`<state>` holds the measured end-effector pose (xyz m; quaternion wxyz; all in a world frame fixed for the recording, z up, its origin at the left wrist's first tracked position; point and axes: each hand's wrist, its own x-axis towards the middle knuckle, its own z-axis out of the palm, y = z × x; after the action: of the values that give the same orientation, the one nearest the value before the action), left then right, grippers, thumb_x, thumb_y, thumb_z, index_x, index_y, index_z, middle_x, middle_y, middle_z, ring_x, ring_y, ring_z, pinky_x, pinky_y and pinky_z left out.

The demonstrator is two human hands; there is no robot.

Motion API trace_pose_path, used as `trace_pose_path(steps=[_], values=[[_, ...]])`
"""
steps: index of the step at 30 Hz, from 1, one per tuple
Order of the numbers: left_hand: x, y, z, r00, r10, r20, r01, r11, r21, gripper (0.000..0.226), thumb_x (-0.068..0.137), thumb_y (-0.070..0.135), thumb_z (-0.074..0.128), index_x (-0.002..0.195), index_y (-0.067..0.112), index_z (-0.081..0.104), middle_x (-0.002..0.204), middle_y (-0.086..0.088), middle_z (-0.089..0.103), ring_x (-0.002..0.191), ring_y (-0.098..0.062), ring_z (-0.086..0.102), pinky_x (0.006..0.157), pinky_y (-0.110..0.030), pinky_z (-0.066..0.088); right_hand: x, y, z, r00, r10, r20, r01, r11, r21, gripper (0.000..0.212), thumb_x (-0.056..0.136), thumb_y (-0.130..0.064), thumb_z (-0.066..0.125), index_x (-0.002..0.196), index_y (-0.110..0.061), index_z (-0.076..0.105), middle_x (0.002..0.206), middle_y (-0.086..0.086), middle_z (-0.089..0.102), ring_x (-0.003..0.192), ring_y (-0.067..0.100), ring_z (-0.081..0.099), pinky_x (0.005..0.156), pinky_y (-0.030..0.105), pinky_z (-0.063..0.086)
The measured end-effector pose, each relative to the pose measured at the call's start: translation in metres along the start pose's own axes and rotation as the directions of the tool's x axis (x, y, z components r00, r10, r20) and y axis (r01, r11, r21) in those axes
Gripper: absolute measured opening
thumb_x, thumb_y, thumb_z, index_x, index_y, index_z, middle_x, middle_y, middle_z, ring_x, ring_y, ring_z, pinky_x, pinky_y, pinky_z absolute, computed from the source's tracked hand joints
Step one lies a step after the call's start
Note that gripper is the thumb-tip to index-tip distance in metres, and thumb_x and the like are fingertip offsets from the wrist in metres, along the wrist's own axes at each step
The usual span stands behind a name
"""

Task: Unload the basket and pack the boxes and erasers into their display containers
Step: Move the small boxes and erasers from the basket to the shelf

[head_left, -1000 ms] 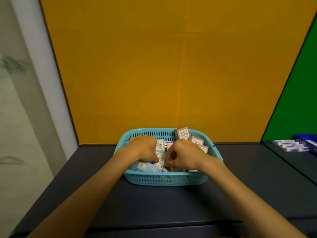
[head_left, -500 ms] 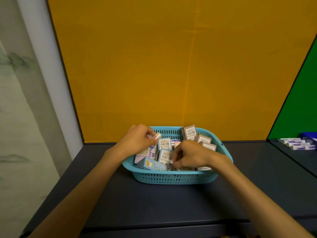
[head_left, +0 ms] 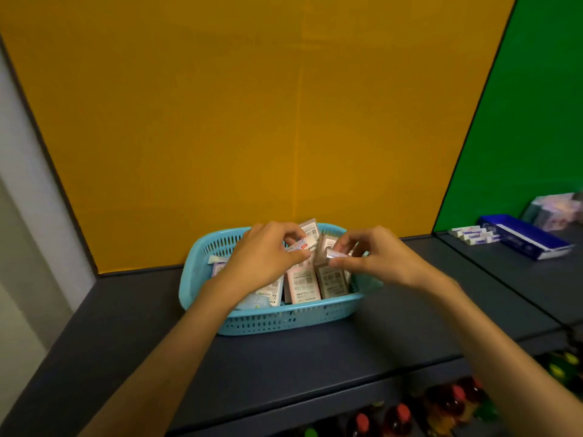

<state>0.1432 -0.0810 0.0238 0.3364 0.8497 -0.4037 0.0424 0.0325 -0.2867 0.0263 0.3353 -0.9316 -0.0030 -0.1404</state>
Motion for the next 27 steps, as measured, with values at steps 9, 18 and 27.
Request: trace_pose_path(steps=[9, 18, 27], values=[[0.022, 0.105, 0.087, 0.986, 0.116, 0.116, -0.11, 0.992, -0.059, 0.022, 0.084, 0.04, 0.077, 0.104, 0.033, 0.07, 0.09, 0.017, 0.067, 0.073, 0.002, 0.057, 0.071, -0.028, 0.047, -0.102, 0.078, -0.075, 0.986, 0.068, -0.155, -0.063, 0.997, 0.036, 0.027, 0.076, -0.045, 0.076, 0.093, -0.025, 0.075, 0.091, -0.008, 0.07, 0.078, 0.008, 0.063, 0.069, 0.03, 0.051], [0.017, 0.233, 0.211, 0.977, 0.126, 0.171, -0.129, 0.992, 0.008, 0.021, 0.082, 0.046, 0.075, 0.1, 0.04, 0.068, 0.091, 0.02, 0.068, 0.081, -0.005, 0.061, 0.077, -0.034, 0.054, -0.224, 0.163, -0.162, 0.975, 0.11, -0.192, -0.103, 0.993, 0.05, 0.017, 0.079, -0.035, 0.083, 0.092, -0.029, 0.074, 0.095, -0.008, 0.069, 0.086, 0.011, 0.066, 0.079, 0.037, 0.054], [0.032, 0.31, 0.296, 0.979, 0.081, 0.189, -0.078, 0.997, -0.023, 0.014, 0.082, 0.045, 0.074, 0.093, 0.044, 0.066, 0.089, 0.022, 0.067, 0.078, 0.0, 0.058, 0.074, -0.032, 0.052, -0.287, 0.242, -0.229, 0.978, 0.145, -0.152, -0.14, 0.989, 0.042, 0.017, 0.077, -0.037, 0.084, 0.09, -0.033, 0.073, 0.094, -0.008, 0.07, 0.086, 0.011, 0.067, 0.078, 0.04, 0.056]])
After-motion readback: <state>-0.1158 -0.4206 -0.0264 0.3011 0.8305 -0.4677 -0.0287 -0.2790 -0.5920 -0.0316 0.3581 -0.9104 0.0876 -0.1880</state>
